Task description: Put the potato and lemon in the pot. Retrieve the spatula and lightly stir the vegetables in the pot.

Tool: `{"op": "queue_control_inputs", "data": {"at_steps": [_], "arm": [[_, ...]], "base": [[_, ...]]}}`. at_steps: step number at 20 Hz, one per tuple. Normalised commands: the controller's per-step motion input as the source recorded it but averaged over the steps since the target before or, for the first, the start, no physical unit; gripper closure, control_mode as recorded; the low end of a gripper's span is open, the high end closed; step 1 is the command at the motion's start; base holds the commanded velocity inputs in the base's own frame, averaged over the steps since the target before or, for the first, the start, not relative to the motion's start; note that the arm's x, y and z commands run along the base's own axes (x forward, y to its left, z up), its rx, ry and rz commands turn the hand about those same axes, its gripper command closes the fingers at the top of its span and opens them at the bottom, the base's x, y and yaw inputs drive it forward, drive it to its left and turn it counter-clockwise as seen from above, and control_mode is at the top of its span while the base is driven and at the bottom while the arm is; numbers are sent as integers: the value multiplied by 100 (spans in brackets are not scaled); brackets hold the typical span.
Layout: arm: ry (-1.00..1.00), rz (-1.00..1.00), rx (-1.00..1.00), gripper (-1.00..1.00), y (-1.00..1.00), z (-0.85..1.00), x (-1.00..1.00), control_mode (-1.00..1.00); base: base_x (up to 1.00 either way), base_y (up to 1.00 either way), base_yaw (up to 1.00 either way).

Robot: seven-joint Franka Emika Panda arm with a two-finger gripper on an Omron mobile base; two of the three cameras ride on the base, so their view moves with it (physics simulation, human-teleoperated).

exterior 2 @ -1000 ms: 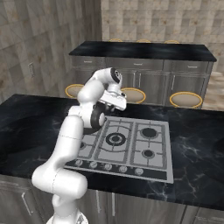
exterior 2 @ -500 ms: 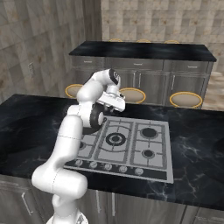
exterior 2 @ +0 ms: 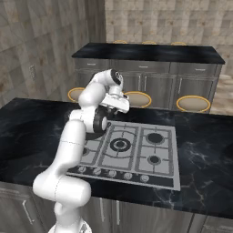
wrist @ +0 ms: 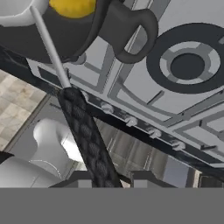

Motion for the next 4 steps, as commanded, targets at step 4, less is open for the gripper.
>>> {"op": "queue_control_inputs", "data": {"at_steps": [4], "arm": [[0,-7,0,100,-3,54,-1,-100]], "base": [[0,0,0]]}}
